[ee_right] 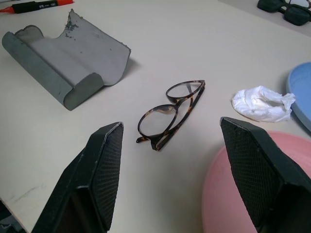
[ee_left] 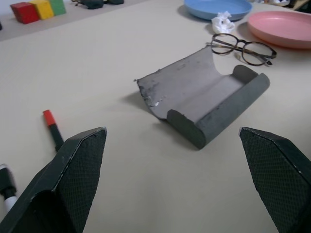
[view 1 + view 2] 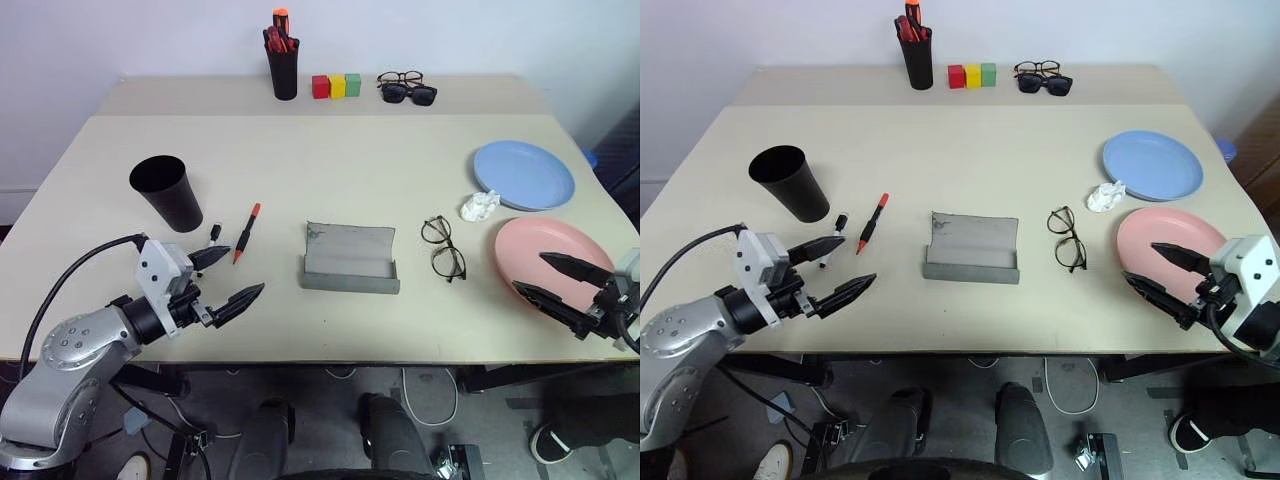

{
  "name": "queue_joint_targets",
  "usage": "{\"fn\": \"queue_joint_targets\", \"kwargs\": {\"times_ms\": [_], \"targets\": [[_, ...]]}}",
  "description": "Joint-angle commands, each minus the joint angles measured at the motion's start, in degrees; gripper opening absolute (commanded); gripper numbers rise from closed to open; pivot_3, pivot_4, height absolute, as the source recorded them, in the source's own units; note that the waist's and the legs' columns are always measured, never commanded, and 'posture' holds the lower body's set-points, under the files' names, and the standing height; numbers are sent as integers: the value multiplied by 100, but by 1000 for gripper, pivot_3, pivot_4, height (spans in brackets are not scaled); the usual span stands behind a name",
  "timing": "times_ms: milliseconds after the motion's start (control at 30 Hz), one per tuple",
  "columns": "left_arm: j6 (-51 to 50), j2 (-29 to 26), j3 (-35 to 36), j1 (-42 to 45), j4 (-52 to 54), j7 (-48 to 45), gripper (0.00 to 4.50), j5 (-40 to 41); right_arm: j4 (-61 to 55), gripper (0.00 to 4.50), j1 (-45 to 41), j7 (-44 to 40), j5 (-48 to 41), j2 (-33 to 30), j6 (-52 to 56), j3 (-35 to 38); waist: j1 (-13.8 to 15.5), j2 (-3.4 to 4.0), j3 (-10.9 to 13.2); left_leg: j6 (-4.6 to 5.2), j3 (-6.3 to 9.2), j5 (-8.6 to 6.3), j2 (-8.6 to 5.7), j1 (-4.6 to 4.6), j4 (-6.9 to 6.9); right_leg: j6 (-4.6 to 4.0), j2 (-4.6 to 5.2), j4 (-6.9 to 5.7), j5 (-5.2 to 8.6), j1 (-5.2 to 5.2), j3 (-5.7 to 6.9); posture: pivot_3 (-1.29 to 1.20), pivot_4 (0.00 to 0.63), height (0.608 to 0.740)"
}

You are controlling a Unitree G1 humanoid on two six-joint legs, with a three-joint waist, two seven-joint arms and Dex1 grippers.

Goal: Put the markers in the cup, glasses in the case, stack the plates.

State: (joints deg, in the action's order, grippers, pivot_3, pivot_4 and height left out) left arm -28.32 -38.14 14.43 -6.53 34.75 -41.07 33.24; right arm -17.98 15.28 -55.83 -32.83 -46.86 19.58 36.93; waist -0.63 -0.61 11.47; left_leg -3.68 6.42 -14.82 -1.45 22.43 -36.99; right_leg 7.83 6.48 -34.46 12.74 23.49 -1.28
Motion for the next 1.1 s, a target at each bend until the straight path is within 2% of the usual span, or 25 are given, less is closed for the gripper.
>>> {"fn": "queue_joint_targets", "kwargs": {"times_ms": [33, 200, 300, 933, 1033, 1100], "targets": [[111, 5, 23, -28, 200, 17, 4500, 17, -240, 3217, 0, 21, -94, -28, -11, 138, 2, 0, 0, 1, 0, -1, 0, 1, 1, 0, 0, 2, -1, 0, 0, 0, 150, 740], [93, -18, -20, -43, 160, 11, 4500, -21, -264, 3217, -28, 17, -114, -48, 24, 131, 3, 0, 0, 9, -1, -6, 0, 2, 4, -20, 0, 11, -14, -1, 1, 0, 150, 740], [281, 15, -95, -38, 87, 89, 4500, -296, -253, 3217, -81, -52, -161, -52, 2, 95, 2, 0, 0, 9, -3, -6, 0, 2, 3, -17, 0, 11, -12, -2, 1, 0, 150, 740], [650, 16, -96, -256, 61, 145, 4500, -743, -317, 3217, -304, -89, -304, 12, 59, -29, 0, 0, 0, 10, -4, -6, 0, -1, 1, -5, 0, 11, -6, -5, 2, 0, 150, 740], [474, 114, -79, -99, 35, 550, 4500, -902, -343, 3217, -406, -145, -382, 19, 5, -81, 1, 1, -1, 10, -5, -6, 0, -1, 1, -5, 0, 11, -6, -5, 1, 0, 150, 740], [-231, 280, -91, 253, 65, 1253, 4500, -941, -390, 3217, -602, -218, -473, 26, -37, -252, 3, 0, -1, 10, -4, -6, 0, -1, 0, -4, 0, 9, -6, -6, 2, 0, 150, 740]]}}
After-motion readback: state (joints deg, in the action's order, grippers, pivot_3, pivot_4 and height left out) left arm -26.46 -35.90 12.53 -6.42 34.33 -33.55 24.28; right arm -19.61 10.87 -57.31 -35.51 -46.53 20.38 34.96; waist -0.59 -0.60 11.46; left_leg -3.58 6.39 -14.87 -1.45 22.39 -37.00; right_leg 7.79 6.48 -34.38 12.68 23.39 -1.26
